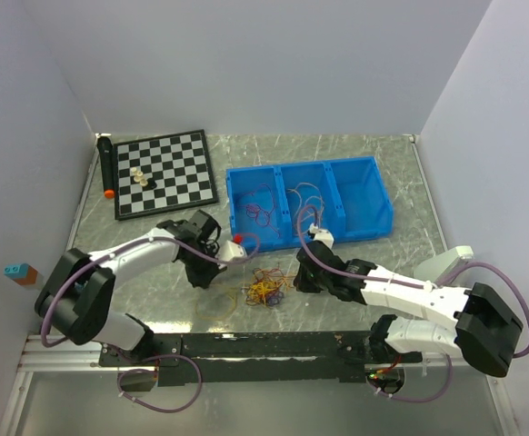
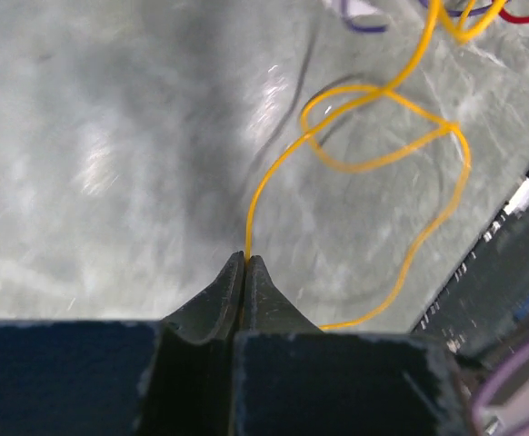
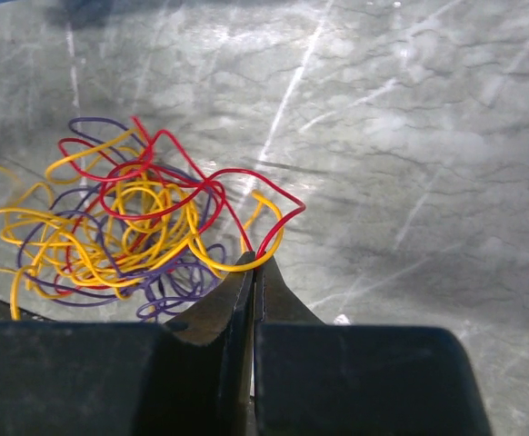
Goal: Untangle the cables
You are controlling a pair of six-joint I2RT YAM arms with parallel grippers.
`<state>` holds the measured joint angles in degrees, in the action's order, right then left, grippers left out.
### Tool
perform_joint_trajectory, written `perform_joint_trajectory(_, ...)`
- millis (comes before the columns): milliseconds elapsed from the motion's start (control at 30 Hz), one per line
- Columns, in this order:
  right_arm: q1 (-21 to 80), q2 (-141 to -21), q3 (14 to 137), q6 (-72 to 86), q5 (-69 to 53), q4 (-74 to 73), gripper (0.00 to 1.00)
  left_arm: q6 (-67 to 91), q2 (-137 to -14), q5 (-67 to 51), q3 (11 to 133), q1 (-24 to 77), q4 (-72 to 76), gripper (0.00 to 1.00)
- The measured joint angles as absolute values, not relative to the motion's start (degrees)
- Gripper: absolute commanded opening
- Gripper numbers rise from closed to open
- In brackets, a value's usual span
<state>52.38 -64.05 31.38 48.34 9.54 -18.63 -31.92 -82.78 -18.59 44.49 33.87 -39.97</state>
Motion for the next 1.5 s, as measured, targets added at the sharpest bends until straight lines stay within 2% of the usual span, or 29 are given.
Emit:
perform_joint_trajectory(133,52.36,-62.63,31.44,47.92,11.22,-20.95,0.0,-31.9,-80.34,-18.02,51.09,28.84,-45.58,0.01)
perform_joint_trajectory(333,50.72,-56.07,32.51,46.68,14.41,-26.52,0.0,-31.57,-76.97,-18.65,72.2,14.85,-49.67,0.01)
perform_joint_trajectory(500,48.88,-50.06,33.43,46.63,16.6,-29.04,0.0,-30.59,-74.37,-21.87,83.05,5.06,-52.45,0.01)
perform_joint_trajectory(800,47.7,-48.88,32.86,48.9,18.13,-34.35,0.0,-30.61,-67.24,-24.25,86.61,0.67,-57.36,0.01)
perform_joint_trajectory(967,46.96,-48.88,32.64,51.09,19.99,-37.93,0.0,-27.59,-63.79,-18.57,86.54,-2.76,-53.67,0.01)
perform_joint_trajectory(1167,46.89,-48.88,31.92,53.19,20.97,-40.69,0.0,-18.48,-62.74,-10.44,88.4,-17.08,-41.32,0.01)
perform_joint_trajectory(1267,46.83,-48.45,31.0,54.37,21.43,-42.33,0.0,-12.99,-64.84,-10.11,92.64,-25.32,-36.69,0.01)
perform_joint_trajectory(1500,46.72,-43.33,30.61,56.36,22.04,-44.91,0.0,-3.27,-67.29,-12.16,99.22,-35.29,-30.48,0.01)
